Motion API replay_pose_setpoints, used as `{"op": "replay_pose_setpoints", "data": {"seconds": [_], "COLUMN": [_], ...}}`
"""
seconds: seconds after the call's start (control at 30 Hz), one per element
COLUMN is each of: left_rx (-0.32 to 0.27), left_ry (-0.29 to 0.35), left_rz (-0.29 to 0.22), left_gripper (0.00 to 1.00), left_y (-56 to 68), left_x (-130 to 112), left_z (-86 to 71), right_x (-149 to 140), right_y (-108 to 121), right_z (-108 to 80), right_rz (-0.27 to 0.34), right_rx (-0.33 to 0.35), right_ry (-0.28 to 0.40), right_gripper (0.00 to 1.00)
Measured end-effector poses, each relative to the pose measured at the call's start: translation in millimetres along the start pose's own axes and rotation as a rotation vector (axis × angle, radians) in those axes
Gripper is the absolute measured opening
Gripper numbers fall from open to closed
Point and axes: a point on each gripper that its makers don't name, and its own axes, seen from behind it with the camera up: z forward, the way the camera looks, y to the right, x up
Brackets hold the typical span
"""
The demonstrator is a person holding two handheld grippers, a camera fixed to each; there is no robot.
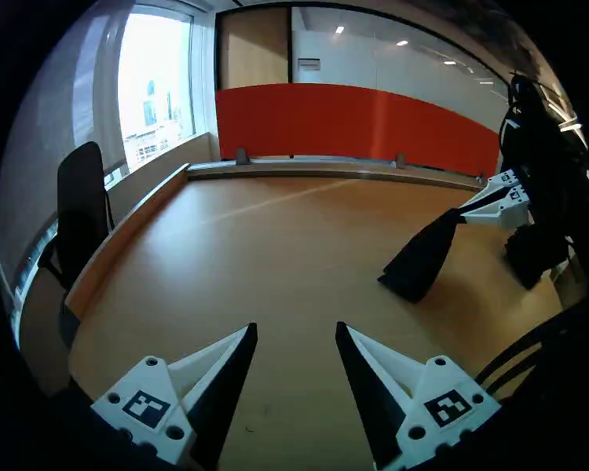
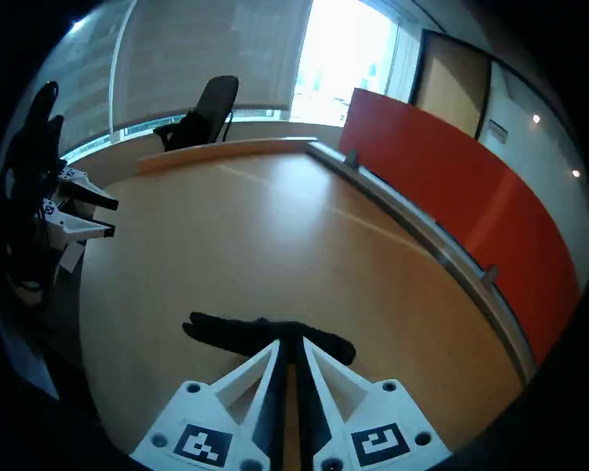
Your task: Fold towel
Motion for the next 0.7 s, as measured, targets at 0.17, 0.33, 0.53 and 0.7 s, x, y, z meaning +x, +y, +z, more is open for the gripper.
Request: {"op": "replay_pose_setpoints", "data": {"seconds": [0.17,0.33,0.53,0.7], "left_rx": [-0.01,-0.021,-0.036,-0.043], "left_ry": [0.012,0.021,0.03,0.037], "left_rz": [-0.004,-0.002,0.008,0.018], "left_gripper": [0.73,0.73,0.73,0.73], "left_y": [2.8,5.6,10.4,12.0], "left_x": [5.8,10.4,15.7,19.3], "left_z": [0.9,2.4,4.3,6.0], "right_x": [13.6,14.3,9.7,7.3], "right_y": [12.5,26.6,45.7,66.2], "right_z": [-12.8,-26.4,-45.6,-64.2], "right_rz": [0.012,0.023,0.04,0.058], "right_rx": [-0.012,-0.032,-0.064,-0.096], "right_ry": [0.026,0.031,0.03,0.038], "right_gripper": [0.06,0.06,0.06,0.06]}}
